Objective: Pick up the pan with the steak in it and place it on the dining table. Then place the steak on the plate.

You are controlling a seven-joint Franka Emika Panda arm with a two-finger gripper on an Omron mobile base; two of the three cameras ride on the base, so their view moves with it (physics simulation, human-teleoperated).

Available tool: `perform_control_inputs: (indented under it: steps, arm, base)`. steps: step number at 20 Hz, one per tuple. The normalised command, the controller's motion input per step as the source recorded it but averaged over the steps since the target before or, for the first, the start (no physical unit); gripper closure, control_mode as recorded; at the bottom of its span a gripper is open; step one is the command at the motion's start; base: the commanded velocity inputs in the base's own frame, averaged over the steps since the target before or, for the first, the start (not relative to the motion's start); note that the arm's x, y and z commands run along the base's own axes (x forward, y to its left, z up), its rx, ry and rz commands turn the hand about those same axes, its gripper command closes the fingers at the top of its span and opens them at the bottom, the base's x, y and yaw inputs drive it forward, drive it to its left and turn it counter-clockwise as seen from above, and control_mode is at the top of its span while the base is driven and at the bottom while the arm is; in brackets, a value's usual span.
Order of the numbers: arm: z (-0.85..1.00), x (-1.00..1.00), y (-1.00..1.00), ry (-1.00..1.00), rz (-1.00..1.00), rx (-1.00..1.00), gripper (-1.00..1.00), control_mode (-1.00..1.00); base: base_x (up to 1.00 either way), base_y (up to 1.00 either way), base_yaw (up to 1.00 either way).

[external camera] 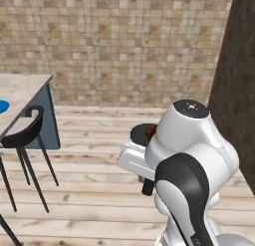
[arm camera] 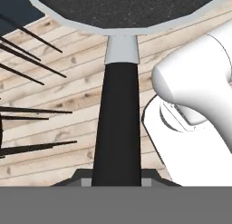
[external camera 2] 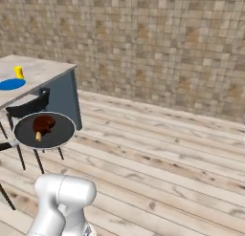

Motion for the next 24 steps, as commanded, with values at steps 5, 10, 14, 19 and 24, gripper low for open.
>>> perform_control_inputs:
  steps: [5,10,14,19,24]
  arm:
    - [0.0,0.0,0.0,0.0,0.0,0.0,1.0,1.0]
    - [0.0,0.0,0.0,0.0,0.0,0.0,1.0,1.0]
    - [0.0,0.0,0.0,0.0,0.0,0.0,1.0,1.0]
    - [0.0,0.0,0.0,0.0,0.0,0.0,1.0,1.0]
    - [0.0,0.0,0.0,0.0,0.0,0.0,1.0,1.0]
  base:
    - [0.0,0.0,0.49]
    - [0.0,0.0,0.49]
    - [0.0,0.0,0.49]
    - [0.0,0.0,0.49]
    - [0.0,0.0,0.49]
